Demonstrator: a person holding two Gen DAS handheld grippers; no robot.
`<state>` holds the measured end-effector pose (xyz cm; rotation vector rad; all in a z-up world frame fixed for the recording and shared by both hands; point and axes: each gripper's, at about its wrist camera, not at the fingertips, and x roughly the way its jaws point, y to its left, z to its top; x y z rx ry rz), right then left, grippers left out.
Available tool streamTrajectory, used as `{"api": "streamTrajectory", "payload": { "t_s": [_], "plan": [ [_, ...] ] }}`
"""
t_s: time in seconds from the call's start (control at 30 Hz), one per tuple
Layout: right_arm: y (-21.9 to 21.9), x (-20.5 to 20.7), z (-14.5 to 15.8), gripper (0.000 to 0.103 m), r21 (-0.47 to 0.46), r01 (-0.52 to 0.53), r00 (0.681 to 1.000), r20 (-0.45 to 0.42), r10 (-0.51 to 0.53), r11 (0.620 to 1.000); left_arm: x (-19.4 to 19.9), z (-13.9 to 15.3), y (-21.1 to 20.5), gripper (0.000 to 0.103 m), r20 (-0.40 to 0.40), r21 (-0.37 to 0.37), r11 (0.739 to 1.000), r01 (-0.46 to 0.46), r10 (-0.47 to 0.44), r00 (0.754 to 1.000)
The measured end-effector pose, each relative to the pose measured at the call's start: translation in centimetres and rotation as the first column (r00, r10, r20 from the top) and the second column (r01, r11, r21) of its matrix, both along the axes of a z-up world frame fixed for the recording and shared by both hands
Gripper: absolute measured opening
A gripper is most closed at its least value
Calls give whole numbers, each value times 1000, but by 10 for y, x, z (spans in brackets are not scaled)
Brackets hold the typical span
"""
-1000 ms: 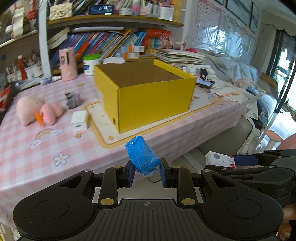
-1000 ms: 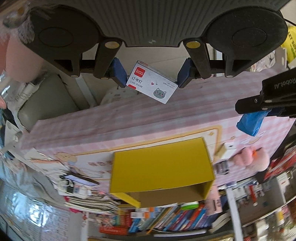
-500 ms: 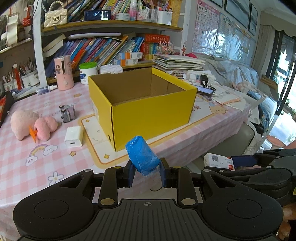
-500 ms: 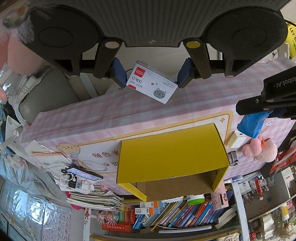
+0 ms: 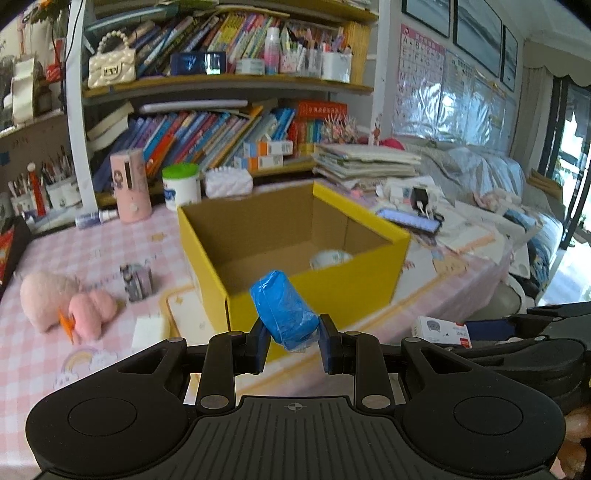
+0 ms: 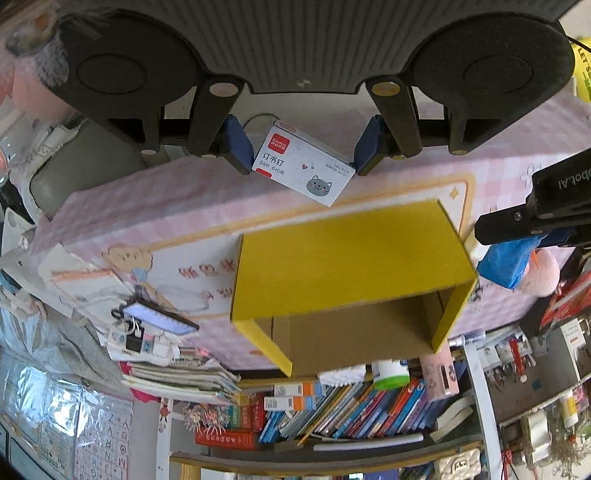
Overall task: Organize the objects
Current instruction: 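Carry the blue clip and white card box toward the yellow box with both grippers, then release the clip into the yellow box with the left gripper while the right releases the card box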
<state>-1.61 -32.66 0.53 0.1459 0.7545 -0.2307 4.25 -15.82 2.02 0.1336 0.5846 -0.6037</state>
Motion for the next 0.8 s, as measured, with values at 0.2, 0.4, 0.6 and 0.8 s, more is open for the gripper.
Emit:
{"api": "streamTrajectory", "payload": {
  "t_s": [0.2,0.4,0.6,0.8],
  "plan": [
    [-28,31,22,58,-15,-22,998,66,23,1000,24,9,-20,26,33,-4,1000,-27,27,999],
    [-53,72,41,58,-41,-79,988,127,83,996,52,10,-42,26,45,2,997,-75,75,996],
    [-72,123,47,58,-70,-159,976,138,168,985,86,3,-58,26,19,21,990,-140,139,990],
    [-78,172,39,58,-87,-258,960,88,266,962,105,-15,-79,26,-24,74,986,-146,148,989]
  ]
}}
